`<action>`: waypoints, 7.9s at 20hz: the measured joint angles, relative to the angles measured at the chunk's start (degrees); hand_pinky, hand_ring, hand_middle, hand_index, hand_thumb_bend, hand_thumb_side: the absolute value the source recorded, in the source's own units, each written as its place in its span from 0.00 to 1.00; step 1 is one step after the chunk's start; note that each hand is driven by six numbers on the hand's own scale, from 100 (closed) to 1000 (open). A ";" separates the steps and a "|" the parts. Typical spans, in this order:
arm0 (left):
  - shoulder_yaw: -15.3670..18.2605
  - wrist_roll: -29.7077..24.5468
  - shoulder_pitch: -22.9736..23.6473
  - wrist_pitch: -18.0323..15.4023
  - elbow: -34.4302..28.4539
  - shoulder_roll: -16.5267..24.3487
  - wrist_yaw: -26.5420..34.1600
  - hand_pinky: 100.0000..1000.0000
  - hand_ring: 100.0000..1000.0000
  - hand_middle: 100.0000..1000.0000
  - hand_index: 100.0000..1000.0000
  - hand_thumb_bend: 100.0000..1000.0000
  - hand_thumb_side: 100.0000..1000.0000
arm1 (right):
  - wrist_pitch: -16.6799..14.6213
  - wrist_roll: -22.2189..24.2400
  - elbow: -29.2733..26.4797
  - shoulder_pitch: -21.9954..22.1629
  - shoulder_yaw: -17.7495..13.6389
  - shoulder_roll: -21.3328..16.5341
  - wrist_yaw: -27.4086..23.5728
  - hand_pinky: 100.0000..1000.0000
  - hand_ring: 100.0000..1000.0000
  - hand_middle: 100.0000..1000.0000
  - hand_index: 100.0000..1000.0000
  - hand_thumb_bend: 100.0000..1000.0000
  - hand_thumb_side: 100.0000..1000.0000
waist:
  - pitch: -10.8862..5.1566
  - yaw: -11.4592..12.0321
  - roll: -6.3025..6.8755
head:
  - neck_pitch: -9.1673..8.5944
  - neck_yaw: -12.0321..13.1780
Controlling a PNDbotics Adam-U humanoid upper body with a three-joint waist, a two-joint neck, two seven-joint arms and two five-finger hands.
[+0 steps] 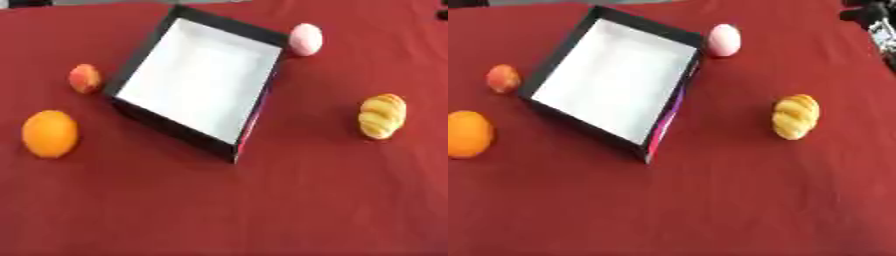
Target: Pick up objects on the table and place them in the box.
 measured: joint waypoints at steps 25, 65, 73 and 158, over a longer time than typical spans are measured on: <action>-0.08 -0.30 0.43 0.04 0.32 0.99 -0.23 0.84 0.75 0.76 0.79 0.09 0.81 | -5.60 17.74 -0.07 1.77 7.13 -26.64 12.93 0.92 0.86 0.82 0.89 0.03 0.13 | 0.00 -0.68 0.00 | 0.00 -0.76; -1.47 -1.84 -0.32 0.47 0.34 -0.03 0.41 0.85 0.76 0.76 0.78 0.09 0.82 | -7.94 25.03 13.50 -6.56 18.06 -21.93 19.88 0.92 0.86 0.84 0.90 0.20 0.00 | 0.68 1.86 0.09 | 0.00 -4.10; -1.80 -2.11 -0.34 0.53 0.35 -0.22 0.78 0.85 0.76 0.75 0.77 0.09 0.82 | -8.60 26.09 15.63 -8.18 19.19 -20.60 21.99 0.92 0.86 0.84 0.90 0.23 0.00 | 0.94 2.05 0.19 | 0.00 -4.52; 3.63 3.83 -3.37 -3.16 -2.16 7.15 2.12 0.85 0.77 0.76 0.78 0.06 0.74 | -16.48 34.46 36.64 -65.39 40.25 8.75 28.14 0.76 0.59 0.43 0.56 0.10 0.00 | 2.60 15.51 -4.17 | -3.40 -17.55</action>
